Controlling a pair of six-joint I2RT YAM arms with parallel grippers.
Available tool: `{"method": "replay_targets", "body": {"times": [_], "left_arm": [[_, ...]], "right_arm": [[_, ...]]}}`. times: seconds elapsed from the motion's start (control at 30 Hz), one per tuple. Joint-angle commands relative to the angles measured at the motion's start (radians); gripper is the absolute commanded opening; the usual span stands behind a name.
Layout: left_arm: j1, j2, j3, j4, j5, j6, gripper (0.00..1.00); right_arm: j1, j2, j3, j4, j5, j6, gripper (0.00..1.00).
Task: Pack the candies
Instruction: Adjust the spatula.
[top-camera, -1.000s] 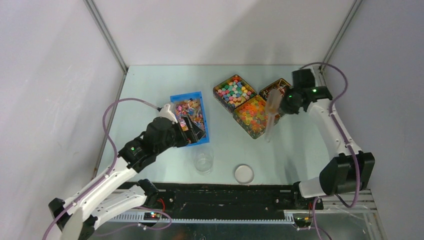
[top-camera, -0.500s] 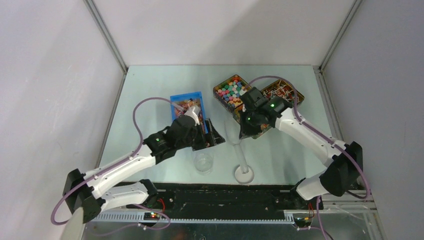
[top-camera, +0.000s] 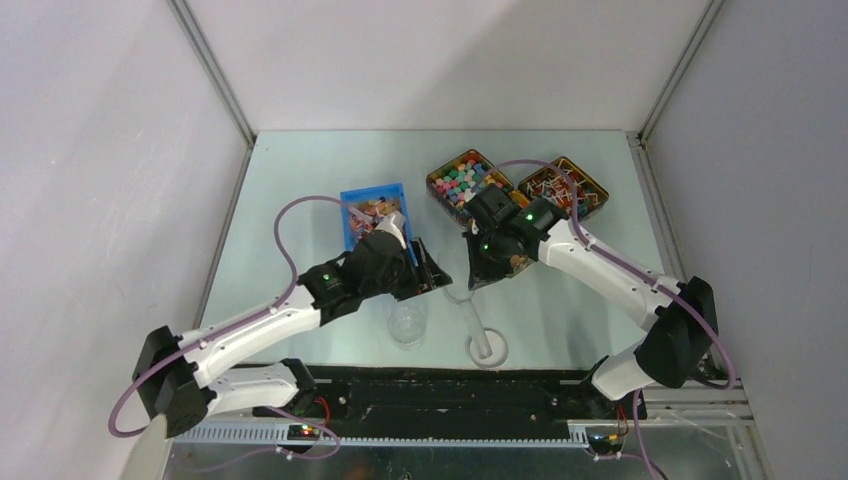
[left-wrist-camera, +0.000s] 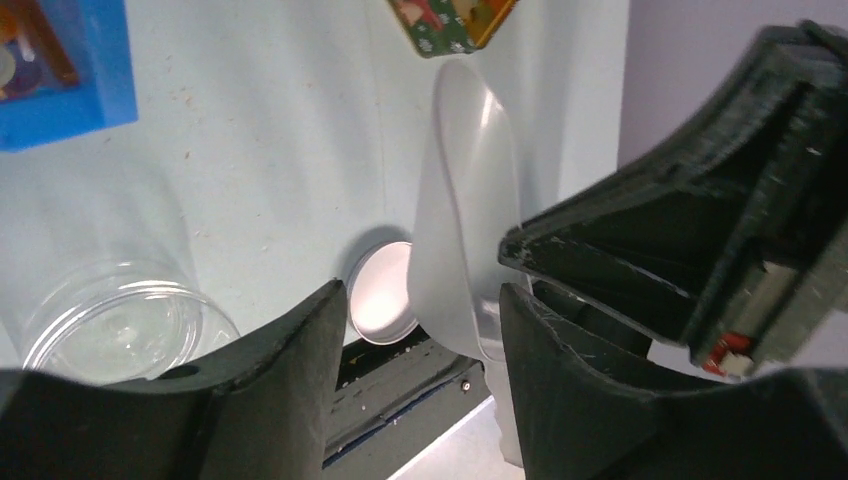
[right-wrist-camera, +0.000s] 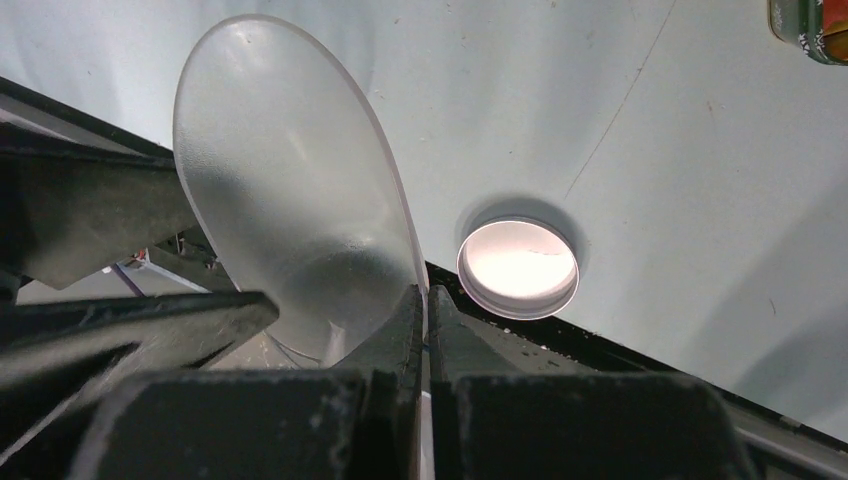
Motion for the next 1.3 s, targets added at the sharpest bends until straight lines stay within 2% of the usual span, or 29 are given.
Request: {"method": "replay_targets", "body": {"times": [0.0,0.17,0.43,0.6,0.67,0.73,0.77,0.83,0.97,1.13,1.27], "left_arm": [[-0.007,0.045,0.07,-0.078,-0.039,0.005,0.59],[-0.01,0.079,0.102,-0.129,-0.041,0.018,0.41],[-0.012,0.101,0.109,-0.141,-0.036,0.02,0.23],[-0.012,0.098,0.12,-0.172,-0.054,0.016,0.02],[-0.013,0.094,0.123,-0.193,-0.071,0.012,0.0],[-0.012,0.084,0.127,-0.224,-0.098,0.001,0.0],[-0.012,0.08,0.131,-0.237,-0.124,-0.014,0.0],[-0.011,0.068,0.134,-0.27,-0.154,-0.028,0.0],[0.0,0.036,0.138,-0.329,-0.197,-0.072,0.0],[0.047,-0.009,0.129,-0.395,-0.216,-0.168,0.0],[0.126,-0.039,0.107,-0.451,-0.155,-0.221,0.0]], "right_arm": [[0.014,0.01,0.048,-0.019,-0.006,0.005,0.0],[0.029,0.027,0.092,-0.049,0.024,-0.009,0.0],[0.045,0.036,0.121,-0.046,0.017,-0.017,0.0],[0.047,0.024,0.122,-0.034,0.003,-0.021,0.0],[0.047,0.014,0.122,-0.033,0.013,-0.019,0.0],[0.048,-0.005,0.117,-0.024,0.029,-0.021,0.1],[0.048,-0.02,0.116,-0.018,0.04,-0.023,0.24],[0.051,-0.043,0.116,-0.01,0.061,-0.033,0.42],[0.066,-0.08,0.114,-0.002,0.11,-0.056,0.71],[0.135,-0.125,0.114,0.012,0.22,-0.105,0.92],[0.21,-0.143,0.107,0.025,0.293,-0.145,0.97]]}}
